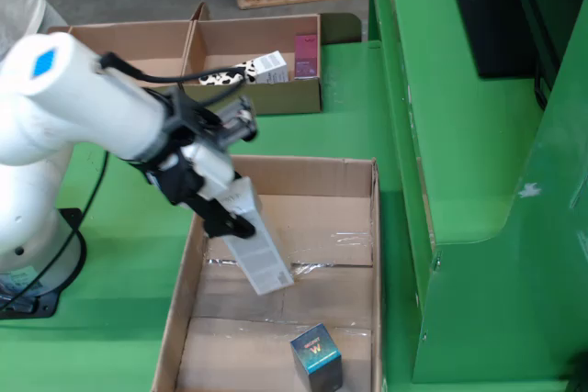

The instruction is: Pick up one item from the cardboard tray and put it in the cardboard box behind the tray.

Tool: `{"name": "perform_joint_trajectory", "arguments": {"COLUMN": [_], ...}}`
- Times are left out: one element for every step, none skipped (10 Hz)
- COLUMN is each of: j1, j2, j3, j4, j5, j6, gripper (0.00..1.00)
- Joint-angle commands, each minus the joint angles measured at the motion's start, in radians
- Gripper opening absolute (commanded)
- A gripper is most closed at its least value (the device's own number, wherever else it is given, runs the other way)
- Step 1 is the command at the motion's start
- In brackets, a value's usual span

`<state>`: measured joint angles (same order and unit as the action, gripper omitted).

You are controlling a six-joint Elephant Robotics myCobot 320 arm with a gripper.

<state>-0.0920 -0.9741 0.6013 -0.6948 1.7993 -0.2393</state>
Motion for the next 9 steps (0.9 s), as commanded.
{"name": "perform_joint_trajectory", "arguments": {"j1": [-0.066,-0.08,-0.08,-0.08,-0.08,-0.08,-0.08,-0.08,-0.08], "j2": [0.432,0.468,0.468,0.468,0.468,0.468,0.468,0.468,0.468], "j3": [0.348,0.299,0.299,0.299,0.299,0.299,0.299,0.299,0.299], "j4": [-0.964,-0.941,-0.941,-0.941,-0.941,-0.941,-0.941,-0.941,-0.941], "j5": [0.035,0.041,0.041,0.041,0.041,0.041,0.041,0.041,0.041], "j6": [-0.041,-0.052,-0.052,-0.052,-0.052,-0.052,-0.052,-0.052,-0.052], "gripper": [0.0,0.0,0.0,0.0,0.0,0.0,0.0,0.0,0.0]}}
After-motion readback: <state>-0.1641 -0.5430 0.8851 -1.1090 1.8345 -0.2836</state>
